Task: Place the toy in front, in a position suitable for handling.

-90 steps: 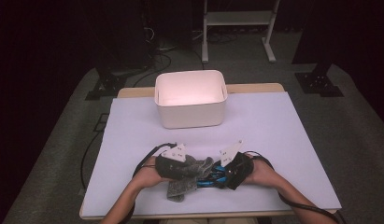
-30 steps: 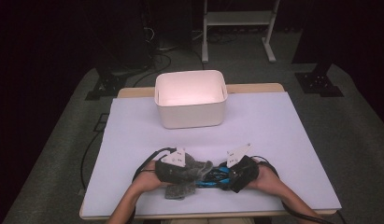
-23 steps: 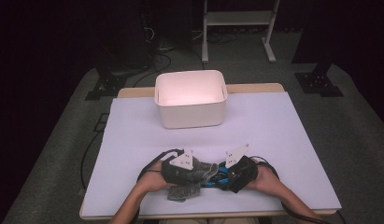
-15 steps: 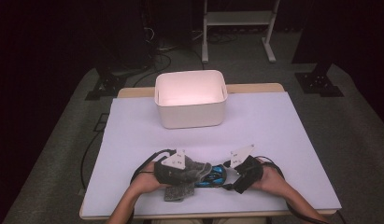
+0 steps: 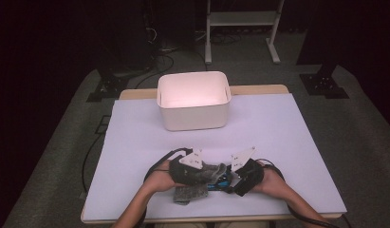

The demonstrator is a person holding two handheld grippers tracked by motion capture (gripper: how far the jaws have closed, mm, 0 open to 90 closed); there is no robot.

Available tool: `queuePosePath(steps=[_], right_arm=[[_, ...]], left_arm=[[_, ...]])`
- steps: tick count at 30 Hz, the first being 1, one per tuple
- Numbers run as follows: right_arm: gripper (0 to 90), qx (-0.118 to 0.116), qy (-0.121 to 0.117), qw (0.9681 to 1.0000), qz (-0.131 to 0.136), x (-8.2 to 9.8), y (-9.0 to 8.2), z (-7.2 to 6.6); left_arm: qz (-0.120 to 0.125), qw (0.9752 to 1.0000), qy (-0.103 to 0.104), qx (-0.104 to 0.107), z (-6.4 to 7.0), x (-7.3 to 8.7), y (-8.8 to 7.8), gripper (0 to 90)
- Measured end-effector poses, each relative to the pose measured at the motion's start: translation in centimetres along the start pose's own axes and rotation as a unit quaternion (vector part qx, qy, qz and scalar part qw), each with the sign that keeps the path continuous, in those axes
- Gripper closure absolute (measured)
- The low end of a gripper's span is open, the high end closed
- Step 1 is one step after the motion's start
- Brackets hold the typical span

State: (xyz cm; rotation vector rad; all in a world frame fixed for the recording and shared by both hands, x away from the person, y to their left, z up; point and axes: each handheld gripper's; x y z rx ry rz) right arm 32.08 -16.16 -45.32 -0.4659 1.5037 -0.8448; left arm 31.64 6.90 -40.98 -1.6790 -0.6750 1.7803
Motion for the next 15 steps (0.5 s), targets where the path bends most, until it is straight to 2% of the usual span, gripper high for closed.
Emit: queuePosePath(steps=[5,8,12,15], right_arm=[[24.1,-0.004,0.003,1.0,0.007,0.0,0.2,0.0],[24.2,-0.005,0.006,0.9999,0.01,0.1,0.3,0.0],[24.4,-0.008,0.012,0.9998,0.014,0.3,0.2,0.1],[24.4,-0.005,0.006,0.9999,0.012,0.2,0.3,0.0]], left_arm=[[-0.015,0.9994,0.028,0.013,-0.3,-2.5,2.1,76.4],[-0.027,0.9988,0.036,0.019,-0.5,-3.1,3.3,76.4],[-0.024,0.9989,0.033,0.022,-0.5,-2.9,3.0,76.4],[-0.029,0.999,0.029,0.016,-0.4,-2.3,2.0,76.3]])
Point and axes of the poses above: each handheld gripper's, and its own axes: y roughly forward along the jaws, x roughly out of its underside, z roughly to its right, and after that the axes turned 6 degrees about x, right-handed
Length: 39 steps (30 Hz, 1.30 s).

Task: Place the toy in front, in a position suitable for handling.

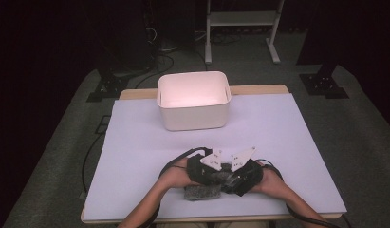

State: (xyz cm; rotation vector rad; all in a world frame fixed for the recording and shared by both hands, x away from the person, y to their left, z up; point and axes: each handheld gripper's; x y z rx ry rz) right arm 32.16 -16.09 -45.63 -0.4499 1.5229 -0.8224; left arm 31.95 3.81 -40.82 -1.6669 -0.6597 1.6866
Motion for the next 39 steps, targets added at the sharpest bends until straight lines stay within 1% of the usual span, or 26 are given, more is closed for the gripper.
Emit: queuePosePath(steps=[1,5,6,9,14,17,20,21,23,25,26,27,29,31,33,35,37,39], right_arm=[[24.5,-0.001,0.001,1.0,-0.001,0.0,0.0,0.0],[24.5,0.0,-0.004,1.0,0.001,0.0,0.0,0.0],[24.5,0.0,-0.003,1.0,0.0,0.0,0.0,0.0],[24.5,0.0,-0.002,1.0,0.0,-0.1,0.1,0.0],[24.5,-0.001,-0.003,1.0,0.001,-0.2,0.2,0.0],[24.5,-0.001,-0.002,1.0,0.003,-0.1,0.2,0.0],[24.5,-0.002,-0.003,1.0,0.003,-0.1,0.2,0.0],[24.5,-0.002,-0.003,1.0,0.003,-0.1,0.2,0.0],[24.5,-0.002,-0.003,1.0,0.003,-0.1,0.2,0.0],[24.5,-0.003,-0.003,1.0,0.004,-0.1,0.2,0.0],[24.4,-0.003,-0.004,1.0,0.004,-0.1,0.2,0.1],[24.5,-0.004,-0.003,1.0,0.004,-0.1,0.2,0.1],[24.3,-0.004,-0.002,1.0,0.004,-0.1,0.2,0.1],[24.2,-0.004,0.001,1.0,0.004,0.0,0.2,0.0],[24.2,-0.005,0.004,1.0,0.005,0.0,0.2,0.0],[24.2,-0.005,0.003,1.0,0.005,0.0,0.2,0.1],[24.1,-0.005,0.003,1.0,0.005,-0.1,0.2,0.0],[24.1,-0.004,-0.001,1.0,0.006,-0.1,0.3,0.1]], left_arm=[[0.001,1.0,-0.006,-0.001,0.0,0.4,-0.4,76.3],[0.02,0.9993,-0.031,-0.009,0.1,2.5,-2.2,76.0],[0.025,0.9988,-0.04,-0.011,0.2,3.1,-2.6,75.9],[0.038,0.9976,-0.056,-0.016,0.4,4.4,-3.5,75.7],[0.037,0.9972,-0.059,-0.027,0.7,5.2,-4.4,75.7],[0.03,0.9974,-0.058,-0.03,0.8,5.6,-4.9,75.7],[0.029,0.9971,-0.061,-0.034,0.9,6.1,-5.5,75.8],[0.032,0.9969,-0.063,-0.035,1.0,6.2,-5.7,75.8],[0.047,0.9959,-0.069,-0.034,1.0,6.7,-5.9,75.8],[0.059,0.9949,-0.076,-0.028,1.0,7.0,-5.7,75.8],[0.058,0.9949,-0.078,-0.024,1.0,6.9,-5.4,75.8],[0.053,0.9955,-0.076,-0.022,0.9,6.8,-5.1,75.8],[0.044,0.9965,-0.069,-0.021,0.9,6.2,-4.4,75.2],[0.043,0.997,-0.061,-0.019,0.8,5.5,-3.9,71.9],[0.045,0.9971,-0.058,-0.021,0.7,4.9,-3.6,69.6],[0.048,0.9972,-0.055,-0.017,0.4,4.1,-3.4,67.2],[0.042,0.9979,-0.048,-0.012,0.2,3.2,-2.8,65.1],[0.034,0.9986,-0.04,-0.003,0.0,2.4,-2.1,61.4]])
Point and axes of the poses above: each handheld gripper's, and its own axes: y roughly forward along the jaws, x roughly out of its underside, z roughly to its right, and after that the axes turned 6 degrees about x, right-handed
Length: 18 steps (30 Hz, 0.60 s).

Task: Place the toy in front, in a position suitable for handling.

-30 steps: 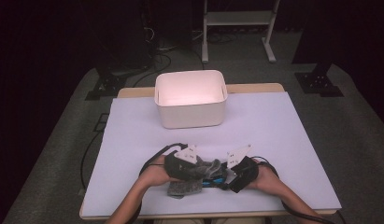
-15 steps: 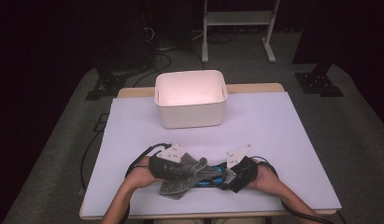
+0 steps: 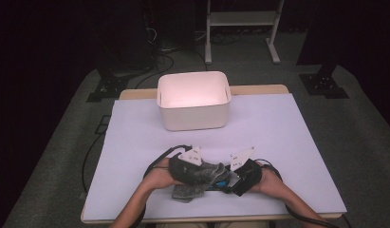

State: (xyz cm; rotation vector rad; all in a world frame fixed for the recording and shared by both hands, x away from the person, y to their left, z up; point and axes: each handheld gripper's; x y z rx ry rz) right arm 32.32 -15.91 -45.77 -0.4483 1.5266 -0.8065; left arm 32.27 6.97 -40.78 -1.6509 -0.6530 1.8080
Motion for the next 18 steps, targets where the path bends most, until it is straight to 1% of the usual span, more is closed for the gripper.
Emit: queuePosePath(steps=[1,3,5,6,7,8,9,11,13,14,15,16,18], right_arm=[[24.0,0.0,0.003,1.0,0.0,0.0,0.0,0.0],[23.7,-0.002,0.004,1.0,0.0,0.0,0.0,0.0],[23.4,-0.003,0.007,1.0,0.002,0.0,0.0,0.0],[23.3,-0.003,0.007,1.0,0.003,0.0,0.1,0.0],[23.3,-0.004,0.007,1.0,0.004,0.1,0.1,0.1],[23.2,-0.005,0.008,0.9999,0.006,0.1,0.1,0.1],[23.2,-0.006,0.008,0.9999,0.006,0.1,0.1,0.1],[23.2,-0.007,0.009,0.9999,0.007,0.1,0.1,0.1],[23.2,-0.007,0.011,0.9999,0.006,0.1,0.1,0.1],[23.3,-0.006,0.011,0.9999,0.005,0.1,0.1,0.0],[23.2,-0.005,0.011,0.9999,0.006,0.1,0.1,0.0],[23.2,-0.005,0.011,0.9999,0.006,0.1,0.1,0.1],[23.1,-0.005,0.012,0.9999,0.006,0.1,0.1,0.0]], left_arm=[[-0.004,1.0,0.003,0.001,-0.1,-0.3,0.3,60.0],[-0.011,0.9999,0.001,-0.001,-0.4,-0.9,1.0,55.2],[-0.016,0.9999,0.001,0.0,-0.7,-1.2,1.6,55.7],[-0.019,0.9998,0.002,0.001,-0.8,-1.2,1.9,59.7],[-0.019,0.9998,-0.001,0.004,-0.9,-1.3,2.1,65.7],[-0.02,0.9998,-0.001,0.0,-0.9,-1.4,2.1,71.2],[-0.02,0.9998,-0.007,-0.006,-0.8,-1.5,2.2,75.8],[-0.025,0.9996,-0.003,-0.015,-0.7,-1.7,2.1,78.6],[-0.028,0.9995,0.002,-0.017,-0.5,-1.8,1.8,79.3],[-0.024,0.9995,0.004,-0.021,-0.4,-1.8,1.6,79.3],[-0.021,0.9996,0.002,-0.019,-0.5,-1.7,1.2,79.3],[-0.019,0.9996,0.003,-0.023,-0.5,-1.6,1.0,79.3],[-0.012,0.9996,-0.003,-0.025,-0.5,-1.3,0.4,79.2]])
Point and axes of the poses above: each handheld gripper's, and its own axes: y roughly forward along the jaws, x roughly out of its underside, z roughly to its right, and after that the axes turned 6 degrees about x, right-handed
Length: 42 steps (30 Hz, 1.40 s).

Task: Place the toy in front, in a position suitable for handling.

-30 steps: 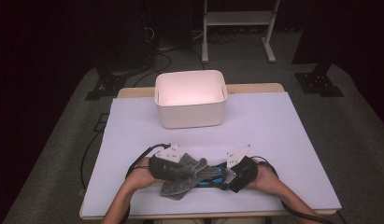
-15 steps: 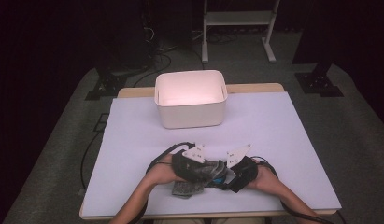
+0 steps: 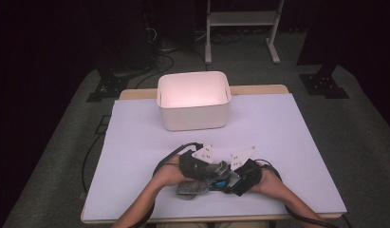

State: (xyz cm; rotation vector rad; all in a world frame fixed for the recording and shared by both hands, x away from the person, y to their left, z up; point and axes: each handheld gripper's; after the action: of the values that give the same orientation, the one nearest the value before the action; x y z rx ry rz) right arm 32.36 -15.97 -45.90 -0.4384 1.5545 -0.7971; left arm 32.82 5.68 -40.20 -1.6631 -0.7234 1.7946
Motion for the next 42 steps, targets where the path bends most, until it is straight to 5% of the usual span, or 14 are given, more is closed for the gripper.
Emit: queuePosePath(steps=[9,16,24,29,36,42], right_arm=[[22.0,-0.002,0.006,1.0,0.003,-0.1,0.1,0.0],[22.1,-0.002,0.006,1.0,0.004,-0.1,0.1,0.0],[22.0,-0.002,0.008,1.0,0.003,-0.1,0.1,0.0],[22.1,-0.002,0.005,1.0,0.002,-0.1,0.2,0.0],[22.4,-0.001,0.003,1.0,0.004,-0.2,0.2,0.0],[22.7,-0.002,0.003,1.0,0.005,-0.1,0.2,0.0]], left_arm=[[0.024,0.999,-0.037,-0.004,-0.2,2.9,-1.7,79.1],[-0.002,0.9976,-0.061,-0.032,-0.3,5.6,-3.4,79.0],[0.042,0.9949,-0.09,-0.019,0.0,7.8,-3.8,78.9],[0.038,0.9962,-0.078,-0.009,-0.1,6.7,-3.4,78.9],[0.019,0.9992,-0.031,0.018,-0.8,2.2,-1.1,78.9],[-0.001,0.9986,-0.016,0.05,-1.6,0.1,1.1,78.3]])
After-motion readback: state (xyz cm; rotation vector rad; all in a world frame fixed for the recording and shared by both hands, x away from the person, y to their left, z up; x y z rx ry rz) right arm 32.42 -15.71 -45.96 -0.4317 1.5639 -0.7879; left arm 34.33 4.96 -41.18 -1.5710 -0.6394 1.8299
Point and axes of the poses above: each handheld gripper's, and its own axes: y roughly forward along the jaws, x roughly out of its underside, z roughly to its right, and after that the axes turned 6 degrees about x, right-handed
